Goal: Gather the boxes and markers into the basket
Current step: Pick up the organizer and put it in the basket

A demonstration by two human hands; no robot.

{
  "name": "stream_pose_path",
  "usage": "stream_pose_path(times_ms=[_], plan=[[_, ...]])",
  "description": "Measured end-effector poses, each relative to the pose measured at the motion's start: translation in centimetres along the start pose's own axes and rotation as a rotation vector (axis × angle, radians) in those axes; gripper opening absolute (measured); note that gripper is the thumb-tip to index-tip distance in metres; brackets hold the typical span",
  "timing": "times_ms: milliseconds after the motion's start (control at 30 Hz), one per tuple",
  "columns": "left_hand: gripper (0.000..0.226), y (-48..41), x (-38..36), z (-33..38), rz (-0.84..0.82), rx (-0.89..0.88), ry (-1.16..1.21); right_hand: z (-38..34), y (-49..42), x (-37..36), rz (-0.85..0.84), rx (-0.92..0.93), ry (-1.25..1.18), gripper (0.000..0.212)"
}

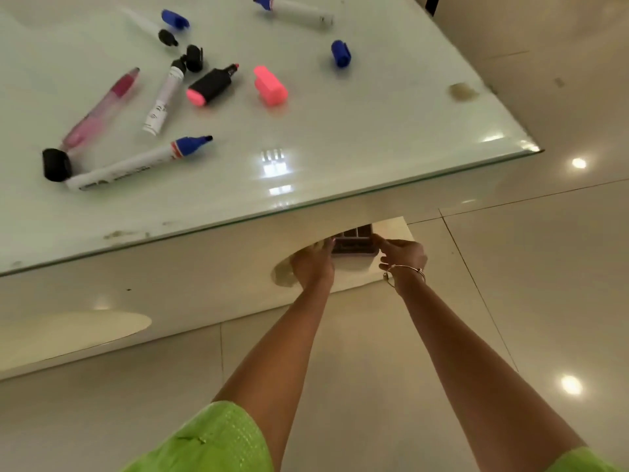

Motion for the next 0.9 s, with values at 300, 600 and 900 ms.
stream_pose_path(times_ms=[300, 600, 900], plan=[[0.031, 1.3, -0.1, 0.9, -0.114, -0.040, 0.137, -0.5, 0.2, 0.8, -0.039, 0.127, 0.207, 0.016], [0.027, 17.5, 9.3, 2.7, -0.320, -0.037, -0.088, -5.5, 16.5, 11.1, -0.020, 0.079, 0.512, 0.018], [0.025, 27.7, 26.1, 15.9, -0.337, -0.043, -0.057, -24.8, 31.3, 13.6, -0.070, 0.194, 0.650, 0.009]])
Point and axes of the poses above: each hand's wrist, its own y-axis away from the middle knuckle, its own x-axis out of the back of the hand, z = x × y, the point moved 5 cm from there along -y, towards the middle knuckle, and after that the axes turned 10 degrees about -y, right-handed, at the moved point
